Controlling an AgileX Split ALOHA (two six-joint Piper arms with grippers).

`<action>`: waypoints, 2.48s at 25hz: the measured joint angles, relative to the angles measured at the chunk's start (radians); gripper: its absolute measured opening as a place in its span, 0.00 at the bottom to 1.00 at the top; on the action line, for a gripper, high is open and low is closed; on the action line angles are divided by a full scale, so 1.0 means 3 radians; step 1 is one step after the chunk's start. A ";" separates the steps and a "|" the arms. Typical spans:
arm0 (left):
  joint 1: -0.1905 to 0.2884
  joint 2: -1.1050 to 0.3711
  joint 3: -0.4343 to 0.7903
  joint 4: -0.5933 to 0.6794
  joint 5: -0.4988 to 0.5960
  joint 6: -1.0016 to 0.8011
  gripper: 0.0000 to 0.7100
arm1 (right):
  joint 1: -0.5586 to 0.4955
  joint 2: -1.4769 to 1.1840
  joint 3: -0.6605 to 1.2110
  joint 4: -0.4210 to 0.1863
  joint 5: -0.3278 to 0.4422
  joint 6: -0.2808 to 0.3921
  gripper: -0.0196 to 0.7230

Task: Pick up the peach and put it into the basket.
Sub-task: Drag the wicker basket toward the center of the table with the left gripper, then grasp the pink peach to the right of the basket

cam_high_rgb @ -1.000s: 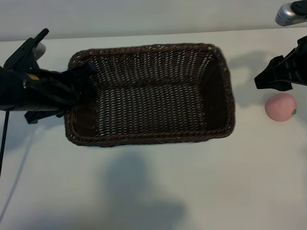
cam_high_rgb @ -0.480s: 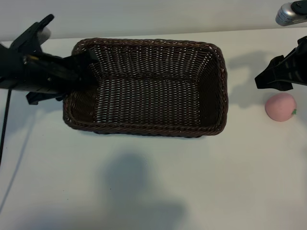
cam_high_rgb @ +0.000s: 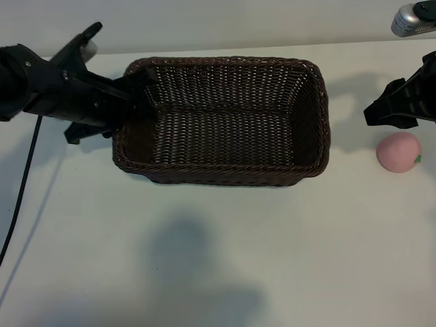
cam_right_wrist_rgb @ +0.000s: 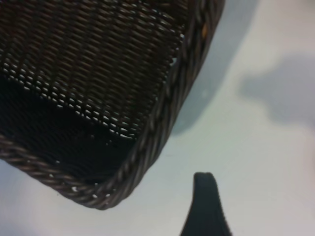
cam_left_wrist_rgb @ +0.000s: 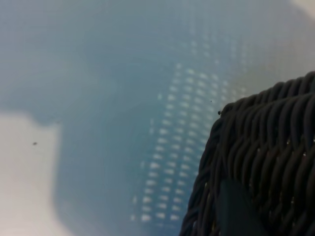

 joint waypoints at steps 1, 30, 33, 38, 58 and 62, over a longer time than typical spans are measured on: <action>0.0000 0.0042 0.0000 -0.0098 -0.0009 0.0092 0.47 | 0.0000 0.0000 0.0000 0.0000 0.0000 0.0000 0.72; 0.0000 0.0329 -0.0002 -0.0894 -0.0042 0.0906 0.54 | 0.0000 0.0000 0.0000 0.0000 0.0021 0.0000 0.72; 0.0000 0.0329 -0.0002 -0.0929 -0.0028 0.0882 0.66 | 0.0000 0.0000 0.0000 0.0000 0.0024 0.0000 0.72; 0.0000 0.0329 -0.0015 -0.0968 0.0026 0.0875 0.80 | 0.0000 0.0000 0.0000 0.0000 0.0024 0.0000 0.72; 0.0000 -0.0436 -0.0022 0.0131 0.0475 0.0562 0.85 | 0.0000 0.0000 0.0000 0.0000 0.0085 0.0000 0.71; 0.0000 -0.0680 -0.0022 0.0563 0.0630 0.0317 0.85 | 0.0000 0.0000 0.0000 0.0000 0.0085 0.0000 0.71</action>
